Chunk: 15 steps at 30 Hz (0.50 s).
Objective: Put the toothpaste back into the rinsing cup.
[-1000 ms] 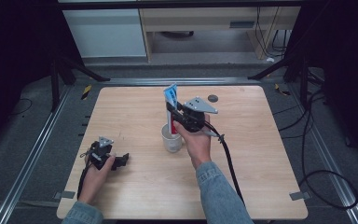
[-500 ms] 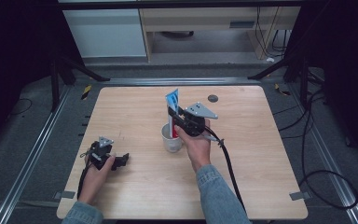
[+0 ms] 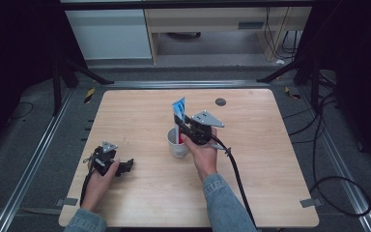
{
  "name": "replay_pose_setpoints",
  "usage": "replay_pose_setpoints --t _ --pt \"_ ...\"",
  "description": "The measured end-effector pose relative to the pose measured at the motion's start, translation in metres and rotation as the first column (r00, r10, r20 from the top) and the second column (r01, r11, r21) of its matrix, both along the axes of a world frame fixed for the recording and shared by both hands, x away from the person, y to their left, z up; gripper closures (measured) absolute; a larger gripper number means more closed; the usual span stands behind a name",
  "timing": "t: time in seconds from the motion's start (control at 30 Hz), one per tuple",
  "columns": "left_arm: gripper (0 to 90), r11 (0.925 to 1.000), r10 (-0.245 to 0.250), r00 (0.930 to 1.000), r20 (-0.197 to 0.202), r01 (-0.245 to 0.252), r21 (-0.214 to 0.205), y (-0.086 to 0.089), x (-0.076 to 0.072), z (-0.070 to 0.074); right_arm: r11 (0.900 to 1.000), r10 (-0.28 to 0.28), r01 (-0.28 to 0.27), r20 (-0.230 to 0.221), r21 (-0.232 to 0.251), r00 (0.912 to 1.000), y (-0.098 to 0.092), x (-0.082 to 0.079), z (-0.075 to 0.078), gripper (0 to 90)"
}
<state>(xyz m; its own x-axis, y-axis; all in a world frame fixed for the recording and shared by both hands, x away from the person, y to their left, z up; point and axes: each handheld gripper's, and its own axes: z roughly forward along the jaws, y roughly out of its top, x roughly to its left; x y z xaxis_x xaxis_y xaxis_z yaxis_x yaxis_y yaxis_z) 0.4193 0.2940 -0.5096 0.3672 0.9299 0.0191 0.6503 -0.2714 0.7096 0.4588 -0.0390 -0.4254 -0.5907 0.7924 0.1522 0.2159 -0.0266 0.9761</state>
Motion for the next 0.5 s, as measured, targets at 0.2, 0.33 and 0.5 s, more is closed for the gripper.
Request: replay_pose_setpoints --t 0.2,0.33,0.5 --pt "0.0 1.0000 -0.001 1.0000 0.000 0.001 0.001 0.0001 0.0002 0.0000 1.0000 -0.002 0.002 -0.011 0.006 0.9999 -0.0003 0.0000 -0.0042 72.3" --pt "0.0 1.0000 0.000 1.0000 0.001 0.000 0.000 0.0001 0.0002 0.0000 1.0000 -0.002 0.002 -0.015 0.006 0.9999 0.0001 0.0000 -0.0070 72.3" --pt "0.0 1.0000 -0.001 1.0000 0.001 0.001 0.000 0.0001 0.0002 0.0000 0.9999 -0.003 0.003 -0.029 0.016 0.9996 0.0006 -0.0002 -0.0108 72.3"
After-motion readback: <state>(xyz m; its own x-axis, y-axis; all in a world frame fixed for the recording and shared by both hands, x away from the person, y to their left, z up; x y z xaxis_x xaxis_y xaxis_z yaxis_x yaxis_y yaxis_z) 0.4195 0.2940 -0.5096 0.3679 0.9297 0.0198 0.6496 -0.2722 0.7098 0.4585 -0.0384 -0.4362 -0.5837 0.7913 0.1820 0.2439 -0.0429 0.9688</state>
